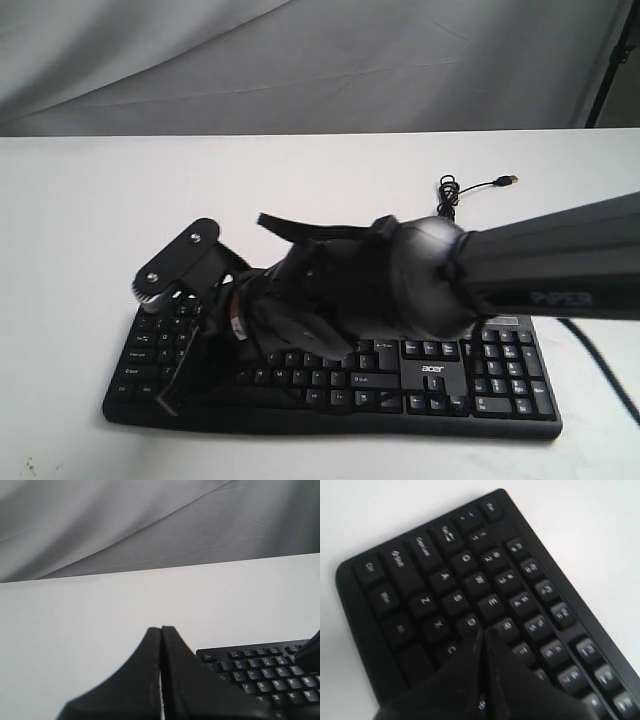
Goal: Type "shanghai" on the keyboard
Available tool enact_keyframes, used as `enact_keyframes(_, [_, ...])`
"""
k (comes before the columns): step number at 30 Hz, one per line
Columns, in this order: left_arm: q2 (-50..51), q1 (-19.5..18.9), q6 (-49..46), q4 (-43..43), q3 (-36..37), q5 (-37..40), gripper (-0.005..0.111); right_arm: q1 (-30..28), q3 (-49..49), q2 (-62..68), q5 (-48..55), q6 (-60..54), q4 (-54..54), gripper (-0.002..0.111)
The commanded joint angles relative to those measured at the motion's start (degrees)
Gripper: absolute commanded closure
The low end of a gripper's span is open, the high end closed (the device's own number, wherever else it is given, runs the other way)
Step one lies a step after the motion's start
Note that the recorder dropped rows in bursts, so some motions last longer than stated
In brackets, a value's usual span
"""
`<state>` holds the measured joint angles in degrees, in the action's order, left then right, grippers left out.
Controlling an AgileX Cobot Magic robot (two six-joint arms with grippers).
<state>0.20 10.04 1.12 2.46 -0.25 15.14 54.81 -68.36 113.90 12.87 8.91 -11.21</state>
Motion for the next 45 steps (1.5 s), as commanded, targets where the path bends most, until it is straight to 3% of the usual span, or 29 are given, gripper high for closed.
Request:
enact_keyframes(1, [-0.2, 0.2, 0.2, 0.0, 0.2, -0.2, 0.107, -2.8, 5.8, -2.8, -4.3, 0.7, 0.8, 0.108])
enact_keyframes(45, [-0.2, 0.2, 0.2, 0.0, 0.2, -0.2, 0.107, -4.0, 7.9, 0.5, -9.2, 0.0, 0.8, 0.108])
